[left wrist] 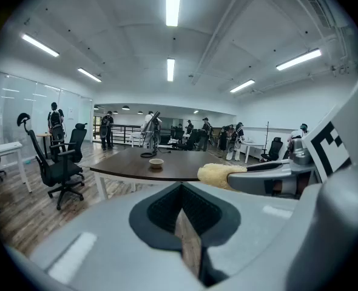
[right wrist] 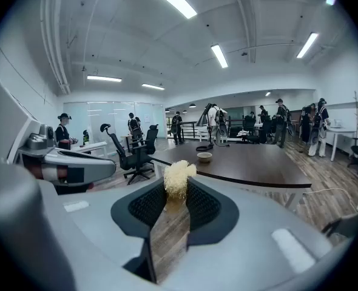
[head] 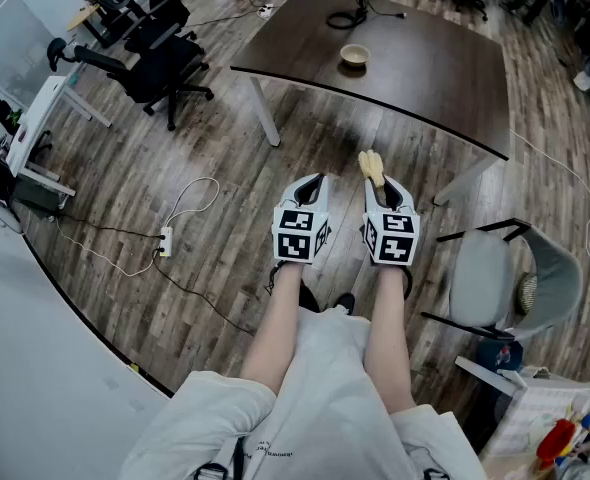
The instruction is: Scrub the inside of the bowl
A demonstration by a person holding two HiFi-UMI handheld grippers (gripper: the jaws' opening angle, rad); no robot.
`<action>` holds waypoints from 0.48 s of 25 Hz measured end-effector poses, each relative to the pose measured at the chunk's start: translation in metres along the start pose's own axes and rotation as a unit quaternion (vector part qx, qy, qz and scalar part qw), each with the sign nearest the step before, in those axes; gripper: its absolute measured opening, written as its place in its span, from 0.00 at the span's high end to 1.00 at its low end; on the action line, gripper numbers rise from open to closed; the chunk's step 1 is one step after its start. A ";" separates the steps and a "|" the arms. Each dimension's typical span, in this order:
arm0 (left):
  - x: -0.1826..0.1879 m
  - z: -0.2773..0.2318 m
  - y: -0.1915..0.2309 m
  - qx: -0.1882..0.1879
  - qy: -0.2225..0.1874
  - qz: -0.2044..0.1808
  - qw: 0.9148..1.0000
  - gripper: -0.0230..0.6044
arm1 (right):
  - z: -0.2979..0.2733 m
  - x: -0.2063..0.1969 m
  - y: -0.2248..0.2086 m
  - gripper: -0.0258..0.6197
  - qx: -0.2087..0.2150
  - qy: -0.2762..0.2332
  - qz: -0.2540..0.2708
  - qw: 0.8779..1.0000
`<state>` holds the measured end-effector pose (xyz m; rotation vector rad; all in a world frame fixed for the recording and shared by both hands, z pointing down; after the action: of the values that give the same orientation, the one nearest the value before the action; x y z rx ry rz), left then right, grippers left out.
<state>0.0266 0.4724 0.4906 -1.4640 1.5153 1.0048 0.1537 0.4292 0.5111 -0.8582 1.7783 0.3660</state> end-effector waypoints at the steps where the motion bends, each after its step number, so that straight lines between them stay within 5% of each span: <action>1: 0.000 0.000 0.000 0.000 0.000 0.000 1.000 0.96 | 0.000 0.000 0.000 0.78 0.000 0.000 -0.001 1.000; 12: -0.008 0.000 -0.010 -0.003 0.008 0.011 1.000 0.96 | 0.011 -0.005 -0.013 0.77 -0.002 -0.010 -0.019 1.000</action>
<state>0.0366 0.4748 0.4978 -1.4648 1.5446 1.0145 0.1716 0.4292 0.5135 -0.8880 1.7417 0.3523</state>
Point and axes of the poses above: the fingertips, and each gripper's own axes: z backward along the fingers, y to its left, x out of its top, the point moved 3 cm from there along z, backward along the fingers, and after that the axes turned 10 degrees about x, right-handed, at the moved point
